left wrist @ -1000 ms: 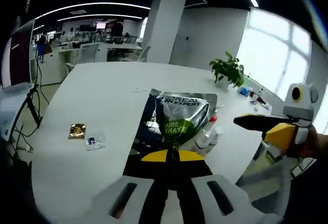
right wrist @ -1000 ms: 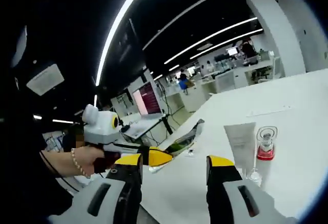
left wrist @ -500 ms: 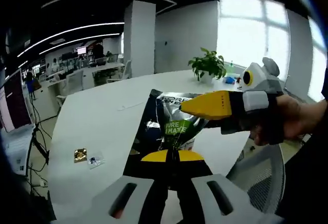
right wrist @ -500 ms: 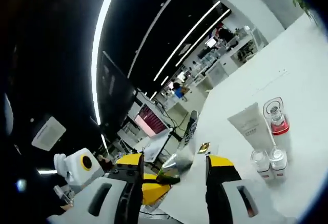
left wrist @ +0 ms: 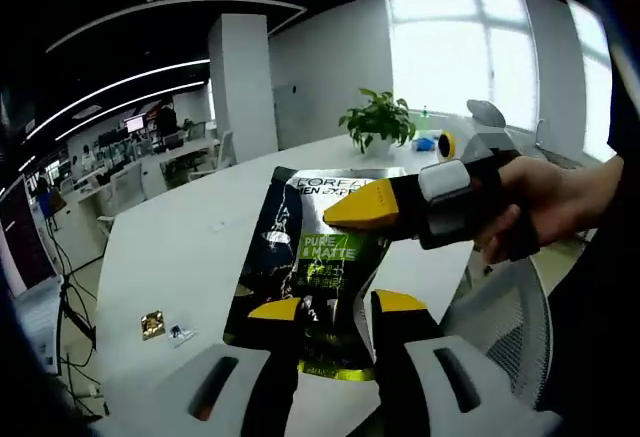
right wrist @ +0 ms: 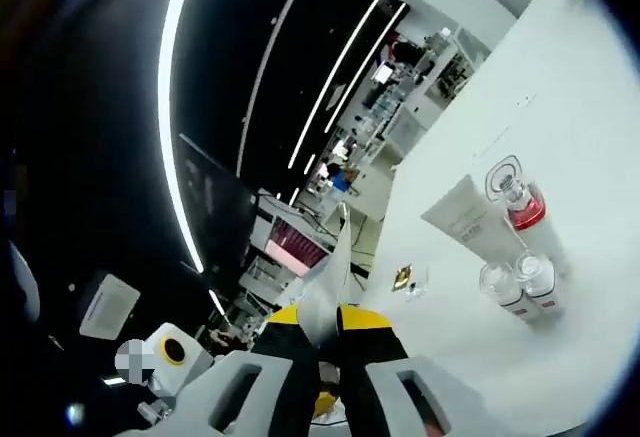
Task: Arrange the skincare products in the storage area until every visible bottle or jar stands upright without overlapping.
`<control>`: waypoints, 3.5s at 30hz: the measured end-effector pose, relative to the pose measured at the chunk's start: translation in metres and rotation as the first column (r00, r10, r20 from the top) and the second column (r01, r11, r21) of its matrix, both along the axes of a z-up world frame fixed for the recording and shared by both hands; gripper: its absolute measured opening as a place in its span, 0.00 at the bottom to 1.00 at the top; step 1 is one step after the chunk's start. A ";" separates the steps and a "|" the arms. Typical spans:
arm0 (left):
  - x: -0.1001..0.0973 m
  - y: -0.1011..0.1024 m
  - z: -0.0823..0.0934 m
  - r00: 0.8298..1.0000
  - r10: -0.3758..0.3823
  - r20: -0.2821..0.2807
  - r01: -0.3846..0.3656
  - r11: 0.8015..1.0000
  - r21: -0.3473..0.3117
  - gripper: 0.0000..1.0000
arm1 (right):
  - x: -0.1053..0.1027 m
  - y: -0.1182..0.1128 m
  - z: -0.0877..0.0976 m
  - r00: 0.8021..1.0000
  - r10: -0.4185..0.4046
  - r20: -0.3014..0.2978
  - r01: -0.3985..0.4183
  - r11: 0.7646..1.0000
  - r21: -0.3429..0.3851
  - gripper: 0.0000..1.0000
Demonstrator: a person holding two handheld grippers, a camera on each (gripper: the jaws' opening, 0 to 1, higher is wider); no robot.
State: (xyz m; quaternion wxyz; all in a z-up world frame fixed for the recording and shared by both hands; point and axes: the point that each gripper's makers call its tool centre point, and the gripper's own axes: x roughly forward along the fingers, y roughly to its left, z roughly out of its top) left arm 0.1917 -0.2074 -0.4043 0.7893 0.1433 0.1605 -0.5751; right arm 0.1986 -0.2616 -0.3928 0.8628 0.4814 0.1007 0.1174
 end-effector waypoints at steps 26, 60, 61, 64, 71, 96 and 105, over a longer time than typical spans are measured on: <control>-0.011 0.013 0.060 0.813 -0.272 -0.514 0.041 0.908 -0.416 0.05 | -0.009 0.021 0.064 0.907 0.341 0.246 -0.317 0.939 -0.133 0.08; -0.015 0.032 0.032 0.798 -0.197 -0.570 -0.001 0.945 -0.328 0.16 | -0.031 0.057 0.031 0.874 0.474 0.104 -0.479 0.877 0.032 0.00; -0.015 0.033 0.031 0.797 -0.196 -0.571 0.000 0.946 -0.324 0.15 | -0.031 0.058 0.030 0.872 0.480 0.096 -0.484 0.875 0.026 0.00; -0.016 0.035 0.026 0.778 -0.185 -0.601 -0.008 0.953 -0.304 0.05 | -0.030 0.059 0.024 0.867 0.494 0.063 -0.495 0.869 0.003 0.00; -0.004 0.037 0.016 0.730 -0.124 -0.673 -0.134 0.938 -0.319 0.03 | -0.014 0.051 0.008 0.903 0.426 0.060 -0.400 0.883 -0.243 0.05; 0.024 0.036 -0.052 0.640 -0.004 -0.768 -0.290 0.925 -0.247 0.03 | -0.039 0.040 -0.052 0.895 0.445 -0.036 -0.329 0.603 -0.727 0.79; 0.040 0.008 -0.073 0.646 0.022 -0.763 -0.261 0.946 -0.193 0.03 | -0.055 -0.002 -0.080 0.944 0.309 -0.115 -0.289 0.606 -0.741 0.99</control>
